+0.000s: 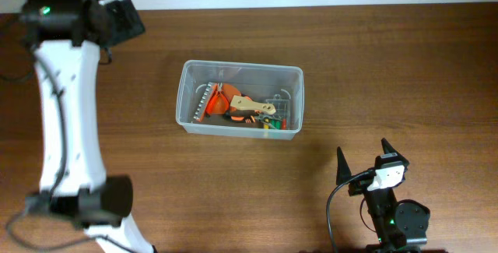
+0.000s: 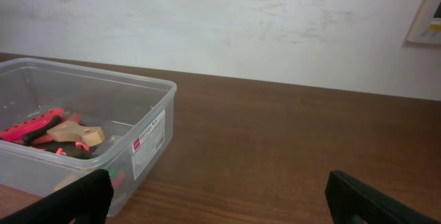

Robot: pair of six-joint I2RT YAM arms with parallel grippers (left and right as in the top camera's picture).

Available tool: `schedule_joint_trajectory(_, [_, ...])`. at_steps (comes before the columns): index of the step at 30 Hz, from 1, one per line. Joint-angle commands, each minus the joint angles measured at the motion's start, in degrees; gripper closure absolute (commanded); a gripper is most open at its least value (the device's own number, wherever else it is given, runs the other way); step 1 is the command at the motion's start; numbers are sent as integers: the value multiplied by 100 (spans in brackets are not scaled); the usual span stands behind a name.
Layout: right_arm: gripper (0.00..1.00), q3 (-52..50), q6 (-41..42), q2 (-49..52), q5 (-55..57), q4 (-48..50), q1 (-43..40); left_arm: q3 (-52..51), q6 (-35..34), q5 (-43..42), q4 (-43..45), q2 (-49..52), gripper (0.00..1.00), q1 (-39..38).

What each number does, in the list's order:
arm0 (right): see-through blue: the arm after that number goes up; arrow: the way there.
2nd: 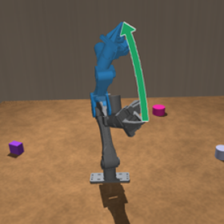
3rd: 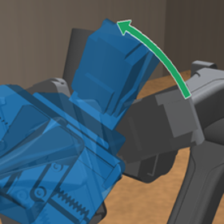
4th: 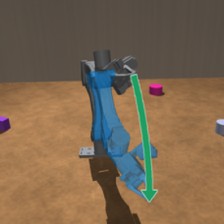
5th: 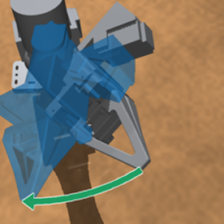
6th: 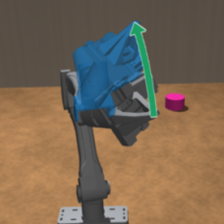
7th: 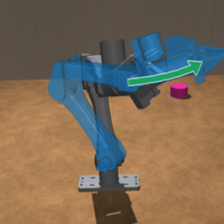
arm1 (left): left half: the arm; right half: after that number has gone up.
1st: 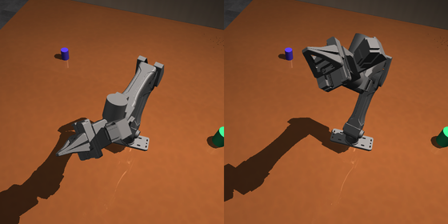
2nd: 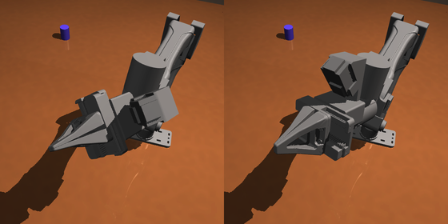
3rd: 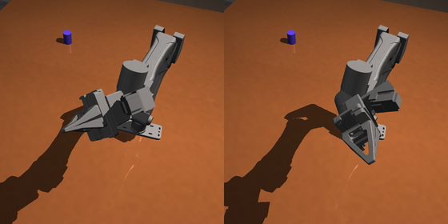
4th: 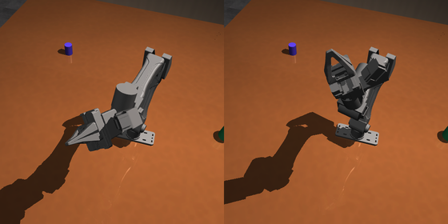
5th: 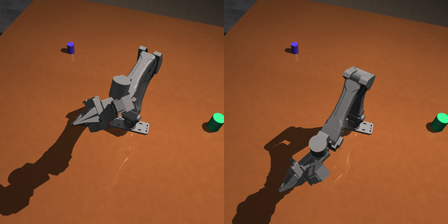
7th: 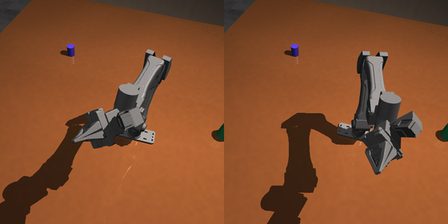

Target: Pack container

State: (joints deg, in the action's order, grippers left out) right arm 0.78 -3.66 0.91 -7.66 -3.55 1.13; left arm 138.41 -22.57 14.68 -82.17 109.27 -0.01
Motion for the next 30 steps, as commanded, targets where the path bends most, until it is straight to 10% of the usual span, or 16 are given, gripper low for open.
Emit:
schedule_joint_trajectory(1, [1,-46,-42,-72,-118,-4,37,70,-33,426,76,-1292,1,20])
schedule_joint_trajectory(12, [1,-46,-42,-72,-118,-2,37,-616,-31,1047,107,-3877,1,20])
schedule_joint_trajectory(30, [1,-46,-42,-72,-118,-4,37,-7611,-37,1296,3060,-8102,1,31])
